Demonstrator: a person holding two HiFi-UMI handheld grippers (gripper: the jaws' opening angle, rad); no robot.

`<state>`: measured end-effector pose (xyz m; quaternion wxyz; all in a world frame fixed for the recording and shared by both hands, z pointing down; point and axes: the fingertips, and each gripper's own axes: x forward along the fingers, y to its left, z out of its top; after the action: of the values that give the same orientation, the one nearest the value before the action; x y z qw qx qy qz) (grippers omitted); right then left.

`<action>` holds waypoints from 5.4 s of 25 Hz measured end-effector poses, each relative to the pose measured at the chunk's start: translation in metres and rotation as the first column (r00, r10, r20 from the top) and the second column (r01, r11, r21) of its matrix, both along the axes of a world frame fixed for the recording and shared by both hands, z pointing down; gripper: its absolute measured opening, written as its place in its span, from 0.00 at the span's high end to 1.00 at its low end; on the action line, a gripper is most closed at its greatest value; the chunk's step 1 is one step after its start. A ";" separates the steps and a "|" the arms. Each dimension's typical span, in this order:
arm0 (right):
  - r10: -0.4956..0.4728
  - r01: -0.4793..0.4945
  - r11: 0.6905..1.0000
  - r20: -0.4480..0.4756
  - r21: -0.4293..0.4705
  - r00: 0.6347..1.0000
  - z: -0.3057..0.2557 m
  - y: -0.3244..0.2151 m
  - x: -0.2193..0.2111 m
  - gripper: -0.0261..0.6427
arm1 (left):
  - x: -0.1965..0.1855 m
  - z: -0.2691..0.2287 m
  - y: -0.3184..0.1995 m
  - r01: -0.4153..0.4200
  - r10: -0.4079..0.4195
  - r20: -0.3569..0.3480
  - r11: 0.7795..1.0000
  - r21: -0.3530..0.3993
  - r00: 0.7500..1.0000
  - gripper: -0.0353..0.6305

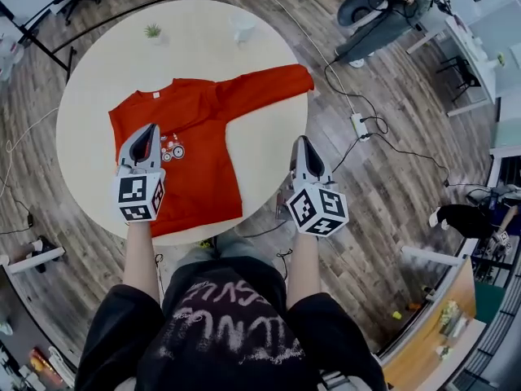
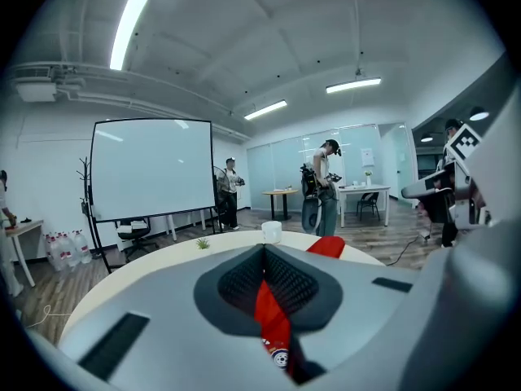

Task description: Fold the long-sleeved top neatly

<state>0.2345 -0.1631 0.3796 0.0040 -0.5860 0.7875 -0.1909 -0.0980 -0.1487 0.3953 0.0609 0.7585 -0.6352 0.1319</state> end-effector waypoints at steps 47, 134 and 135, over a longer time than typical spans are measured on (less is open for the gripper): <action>0.147 -0.136 0.984 -0.093 0.115 0.985 -0.072 0.097 0.056 0.91 | 0.046 -0.049 0.078 -0.151 0.158 -0.074 0.985 0.085 0.985 0.93; -0.328 0.333 0.908 0.063 -0.254 0.943 0.140 -0.275 0.029 0.94 | 0.059 0.085 -0.065 0.025 0.027 0.223 0.974 -0.225 0.974 0.93; -0.339 0.342 0.906 0.056 -0.251 0.939 0.136 -0.274 0.022 0.94 | 0.056 0.084 -0.061 0.032 0.017 0.219 0.975 -0.220 0.976 0.93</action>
<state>0.2568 -0.4367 0.5156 -0.1006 -0.4341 0.8462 -0.2923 -0.0425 -0.2096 0.4789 0.0754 0.7253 -0.6222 0.2847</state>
